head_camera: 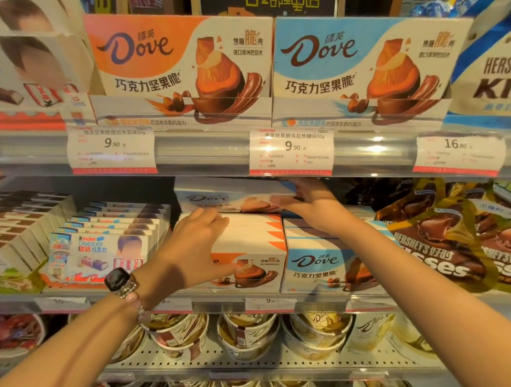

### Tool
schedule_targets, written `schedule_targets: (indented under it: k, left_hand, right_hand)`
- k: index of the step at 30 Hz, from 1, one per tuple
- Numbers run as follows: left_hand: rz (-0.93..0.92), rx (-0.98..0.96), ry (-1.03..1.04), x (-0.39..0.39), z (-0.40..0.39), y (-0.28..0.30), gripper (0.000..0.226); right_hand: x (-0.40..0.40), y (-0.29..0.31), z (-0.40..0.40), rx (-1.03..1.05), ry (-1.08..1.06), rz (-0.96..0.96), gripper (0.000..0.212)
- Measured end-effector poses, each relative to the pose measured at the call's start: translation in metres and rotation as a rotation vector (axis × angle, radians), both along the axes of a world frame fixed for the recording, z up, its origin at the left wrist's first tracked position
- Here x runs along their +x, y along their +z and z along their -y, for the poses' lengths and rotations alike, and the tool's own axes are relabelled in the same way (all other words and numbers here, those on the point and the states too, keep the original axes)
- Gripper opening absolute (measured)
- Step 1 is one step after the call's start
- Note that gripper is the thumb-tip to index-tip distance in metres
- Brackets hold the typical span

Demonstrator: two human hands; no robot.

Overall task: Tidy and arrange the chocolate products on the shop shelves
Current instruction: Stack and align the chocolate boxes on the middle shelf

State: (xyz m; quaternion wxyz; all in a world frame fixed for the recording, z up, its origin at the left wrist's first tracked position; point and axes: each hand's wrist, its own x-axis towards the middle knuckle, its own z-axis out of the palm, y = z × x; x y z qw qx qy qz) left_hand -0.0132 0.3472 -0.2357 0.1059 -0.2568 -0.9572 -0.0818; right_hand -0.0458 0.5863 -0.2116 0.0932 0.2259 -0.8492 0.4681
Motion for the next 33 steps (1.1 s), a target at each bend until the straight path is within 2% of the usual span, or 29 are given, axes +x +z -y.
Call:
schedule_targets:
  k: [6, 11, 17, 23, 26, 33]
  left_hand:
    - [0.025, 0.008, -0.018, 0.002, -0.005, 0.006, 0.073]
    - [0.045, 0.088, -0.119, 0.002, -0.038, 0.01, 0.084]
    - [0.159, 0.098, -0.114, -0.013, -0.082, 0.005, 0.099]
    - [0.12, 0.127, -0.185, -0.016, -0.085, 0.0, 0.081]
    - [0.087, 0.096, -0.238, -0.014, -0.082, -0.001, 0.077]
    - [0.109, 0.256, -0.247, -0.011, -0.079, -0.001, 0.075]
  right_hand:
    - [0.038, 0.005, -0.038, -0.136, 0.004, -0.122, 0.033]
    - [0.063, 0.008, -0.082, -0.097, -0.157, -0.203, 0.028]
    - [0.08, 0.003, -0.122, -0.061, -0.275, -0.168, 0.032]
    - [0.085, 0.005, -0.142, -0.018, -0.321, -0.169, 0.029]
    - [0.083, 0.005, -0.145, 0.01, -0.328, -0.148, 0.036]
    - [0.062, 0.008, -0.136, 0.209, -0.312, -0.139, 0.034]
